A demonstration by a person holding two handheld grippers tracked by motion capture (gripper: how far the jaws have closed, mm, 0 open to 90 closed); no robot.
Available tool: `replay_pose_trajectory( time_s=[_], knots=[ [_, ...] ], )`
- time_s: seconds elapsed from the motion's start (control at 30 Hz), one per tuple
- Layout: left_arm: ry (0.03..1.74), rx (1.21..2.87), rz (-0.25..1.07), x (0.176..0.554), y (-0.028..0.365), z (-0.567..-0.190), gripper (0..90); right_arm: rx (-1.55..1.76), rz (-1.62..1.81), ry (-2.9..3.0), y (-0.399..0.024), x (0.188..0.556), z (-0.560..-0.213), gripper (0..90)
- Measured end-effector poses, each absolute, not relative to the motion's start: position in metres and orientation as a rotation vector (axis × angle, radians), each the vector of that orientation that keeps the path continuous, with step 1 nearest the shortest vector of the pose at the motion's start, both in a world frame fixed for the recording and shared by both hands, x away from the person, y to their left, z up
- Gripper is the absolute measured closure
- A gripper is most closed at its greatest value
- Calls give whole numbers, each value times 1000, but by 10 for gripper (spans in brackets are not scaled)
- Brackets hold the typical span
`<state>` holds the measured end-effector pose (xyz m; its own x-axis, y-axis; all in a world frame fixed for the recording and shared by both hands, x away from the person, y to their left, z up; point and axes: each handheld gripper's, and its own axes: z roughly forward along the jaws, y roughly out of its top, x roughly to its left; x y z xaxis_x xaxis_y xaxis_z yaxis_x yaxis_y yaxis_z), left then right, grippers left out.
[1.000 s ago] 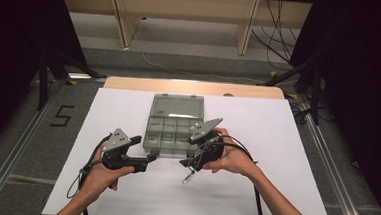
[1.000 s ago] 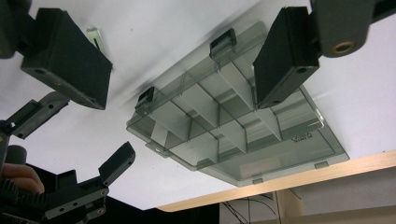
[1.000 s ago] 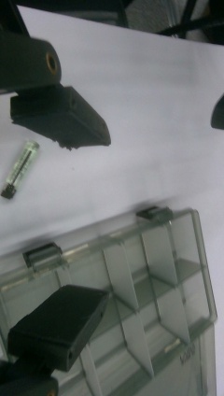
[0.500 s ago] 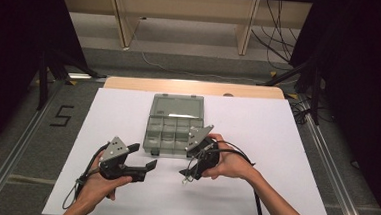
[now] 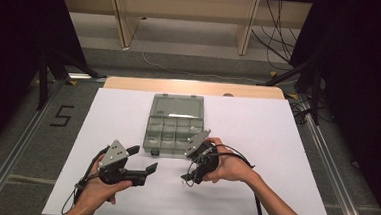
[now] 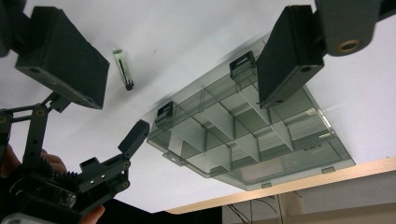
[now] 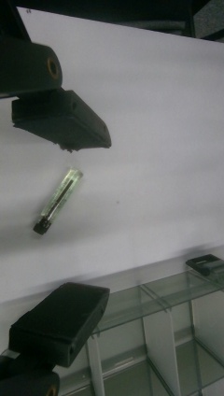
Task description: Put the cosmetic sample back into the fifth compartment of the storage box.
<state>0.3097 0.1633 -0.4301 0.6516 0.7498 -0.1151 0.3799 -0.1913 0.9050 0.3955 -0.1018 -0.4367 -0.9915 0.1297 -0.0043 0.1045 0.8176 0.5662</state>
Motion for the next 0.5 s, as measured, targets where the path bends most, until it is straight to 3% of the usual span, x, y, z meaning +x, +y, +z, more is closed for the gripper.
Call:
replay_pose_trajectory(
  time_s=[0.5],
  knots=[
    [891, 1819, 449, 296, 159, -429, 165, 95, 802, 3004, -97, 393, -447, 279]
  ],
)
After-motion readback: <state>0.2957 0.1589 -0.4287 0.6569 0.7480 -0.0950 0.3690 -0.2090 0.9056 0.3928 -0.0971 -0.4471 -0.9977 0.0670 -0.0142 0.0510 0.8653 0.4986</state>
